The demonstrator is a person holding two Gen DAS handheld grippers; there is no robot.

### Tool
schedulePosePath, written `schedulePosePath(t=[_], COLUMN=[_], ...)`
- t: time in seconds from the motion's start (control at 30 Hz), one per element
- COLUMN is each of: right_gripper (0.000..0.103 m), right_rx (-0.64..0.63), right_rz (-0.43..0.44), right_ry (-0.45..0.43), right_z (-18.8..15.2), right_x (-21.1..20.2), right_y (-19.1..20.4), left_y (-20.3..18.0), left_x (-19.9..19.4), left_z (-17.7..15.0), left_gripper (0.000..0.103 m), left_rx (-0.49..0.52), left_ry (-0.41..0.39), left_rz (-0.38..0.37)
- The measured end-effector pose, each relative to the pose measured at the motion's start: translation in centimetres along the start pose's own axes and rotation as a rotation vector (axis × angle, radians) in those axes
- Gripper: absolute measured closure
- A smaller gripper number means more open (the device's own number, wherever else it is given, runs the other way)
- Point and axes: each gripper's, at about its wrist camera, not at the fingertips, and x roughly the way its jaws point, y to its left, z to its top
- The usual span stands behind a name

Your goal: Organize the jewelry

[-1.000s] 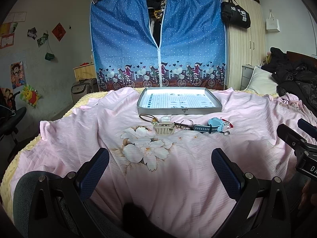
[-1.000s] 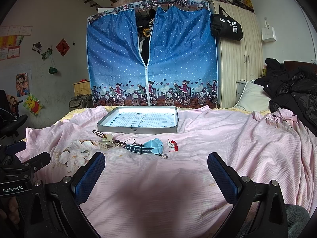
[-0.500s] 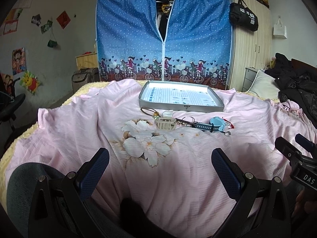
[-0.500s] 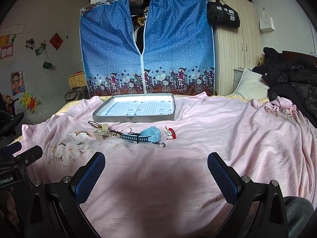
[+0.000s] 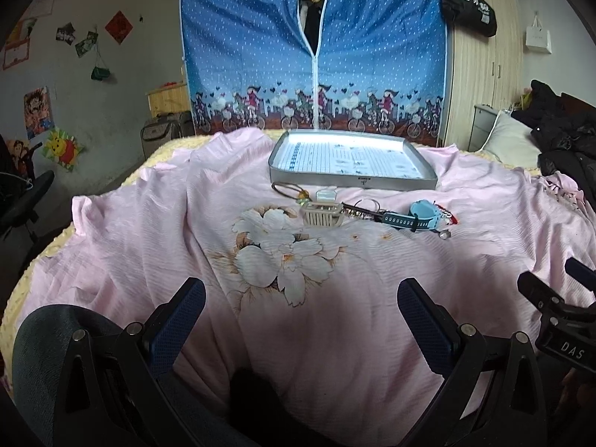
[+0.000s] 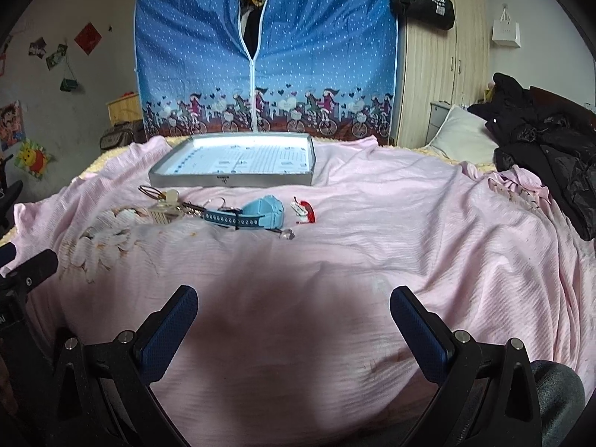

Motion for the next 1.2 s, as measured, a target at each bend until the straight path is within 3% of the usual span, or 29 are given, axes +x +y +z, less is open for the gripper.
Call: schedulePosePath(t=[0.2, 0.4, 0.7, 0.77, 0.93, 1.2], right_gripper=[0.000, 0.000, 0.000, 0.004, 0.032, 0.059], right_rx=[-0.032, -0.076, -0.113, -0.135, -0.184, -0.118], right_rz=[-0.036, 0.102, 0.266, 0.279, 0.285, 0.318], right_ry=[0.115, 0.206, 0.274, 0.278, 0.298, 0.347], right_z=[1.8, 5.8, 10.1, 11.0, 12.7, 11.4], right_x=[2.2, 6.1, 14.3, 16.0, 19.3, 22.1], right_y=[-0.8, -2.5, -1.6, -1.0, 0.0, -1.6], left_y=[1.0, 0.9, 2.6, 2.5, 1.7, 1.1], left_x=[3.4, 6.9, 15.5, 17.3, 21.2, 24.1], left_z=[2.0, 6.1, 10.1, 10.4, 10.6, 9.6], left_gripper=[0.002, 0.002, 0.002, 0.002, 0.005, 0.013], left_rx=[-0.005, 0.103, 0.097, 0.101, 0.091, 0.152], left_ry=[0.148, 0.192, 0.364, 0.393, 0.414, 0.422], left_rz=[-0.015, -0.010, -0.099, -0.122, -0.177, -0.208])
